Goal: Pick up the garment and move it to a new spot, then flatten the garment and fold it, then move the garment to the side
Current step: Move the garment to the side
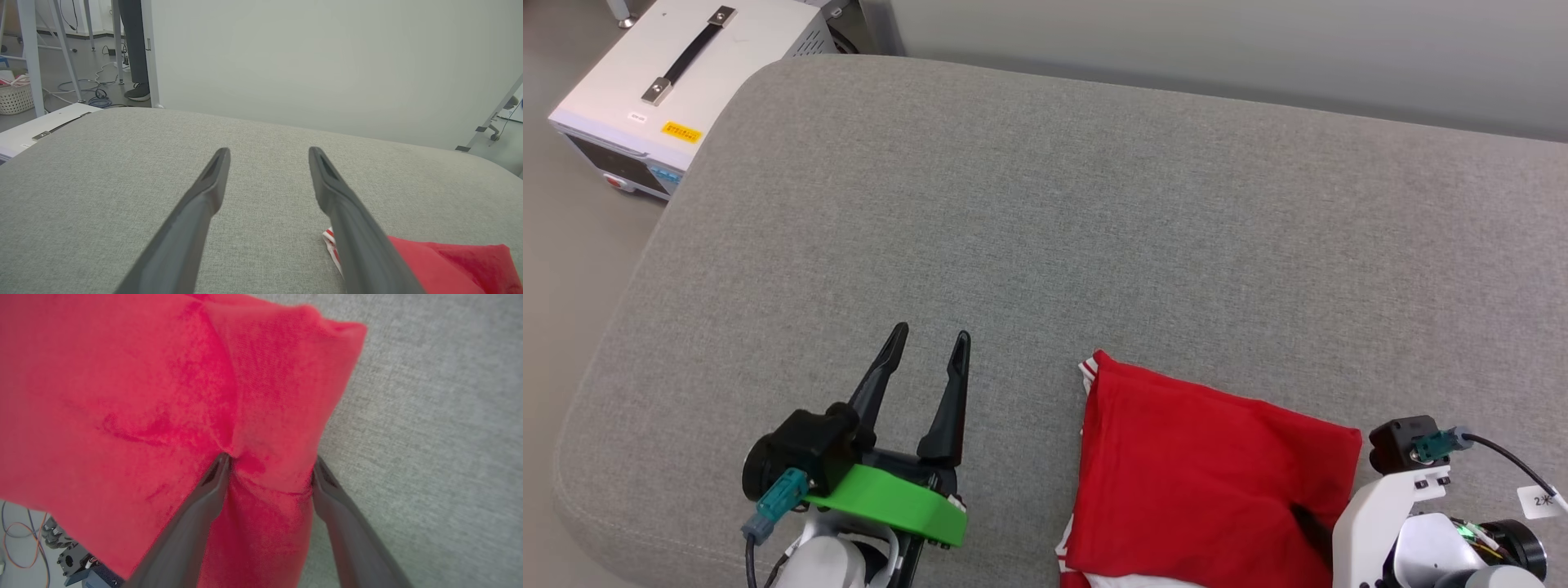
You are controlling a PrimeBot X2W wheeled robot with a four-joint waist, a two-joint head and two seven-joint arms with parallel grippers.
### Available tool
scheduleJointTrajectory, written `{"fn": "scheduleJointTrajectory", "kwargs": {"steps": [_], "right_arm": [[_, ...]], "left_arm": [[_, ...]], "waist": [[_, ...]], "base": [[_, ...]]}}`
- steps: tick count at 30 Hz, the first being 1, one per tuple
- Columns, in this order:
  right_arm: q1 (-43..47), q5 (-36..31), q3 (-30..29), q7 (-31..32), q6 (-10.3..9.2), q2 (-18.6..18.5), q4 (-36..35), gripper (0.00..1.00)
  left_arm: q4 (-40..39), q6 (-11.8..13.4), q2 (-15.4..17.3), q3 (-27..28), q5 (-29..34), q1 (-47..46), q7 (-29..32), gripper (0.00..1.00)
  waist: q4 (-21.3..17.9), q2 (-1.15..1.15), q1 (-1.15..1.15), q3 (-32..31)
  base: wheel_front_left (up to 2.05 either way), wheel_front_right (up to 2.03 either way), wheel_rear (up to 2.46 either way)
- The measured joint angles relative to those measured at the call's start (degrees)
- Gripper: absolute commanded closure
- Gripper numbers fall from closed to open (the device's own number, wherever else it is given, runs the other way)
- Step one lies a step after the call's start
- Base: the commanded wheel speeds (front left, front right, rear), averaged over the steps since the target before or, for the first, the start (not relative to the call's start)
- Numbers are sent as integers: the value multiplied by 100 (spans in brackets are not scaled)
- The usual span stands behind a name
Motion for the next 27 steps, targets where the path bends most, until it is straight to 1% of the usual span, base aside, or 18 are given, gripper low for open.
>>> {"fn": "scheduleJointTrajectory", "kwargs": {"steps": [6, 11, 15, 17, 19, 22, 23, 27], "right_arm": [[-142, -85, 220, -250, 2, -104, 137, 100], [-245, -231, 513, -393, 13, -416, 42, 100], [-358, -274, 803, -394, 12, -959, -151, 100], [-489, -269, 954, -347, 10, -1273, -290, 100], [-610, -213, 1053, -281, 9, -1527, -437, 100], [-829, -215, 1262, -223, 8, -2015, -599, 100], [-928, -220, 1334, -229, 10, -2223, -625, 100], [-1408, -233, 1572, -414, 9, -2786, -603, 100]], "left_arm": [[33, 0, 38, 1, 0, 2, 0, 0], [37, 0, 86, -12, 0, 15, 0, 0], [13, 0, 125, -8, 30, 75, 0, 0], [13, 0, 181, -29, 222, 119, 0, 0], [3, 0, 169, -83, 257, 135, 0, 0], [-46, 0, 134, -205, 272, 148, 0, 0], [-68, 0, 124, -244, 279, 146, 0, 0], [-180, 0, 107, -403, 290, 139, 0, 0]], "waist": [[-80, 0, 0, -101], [-282, 0, 0, -213], [-544, 0, 0, -298], [-715, 0, 0, -325], [-886, 0, 0, -338], [-1172, 0, 0, -335], [-1282, 0, 0, -328], [-1707, 0, 0, -275]], "base": [[0, 0, 0], [0, 0, 0], [0, 0, 0], [0, 0, 0], [0, 0, 0], [0, 0, 0], [0, 0, 0], [0, 0, 0]]}}
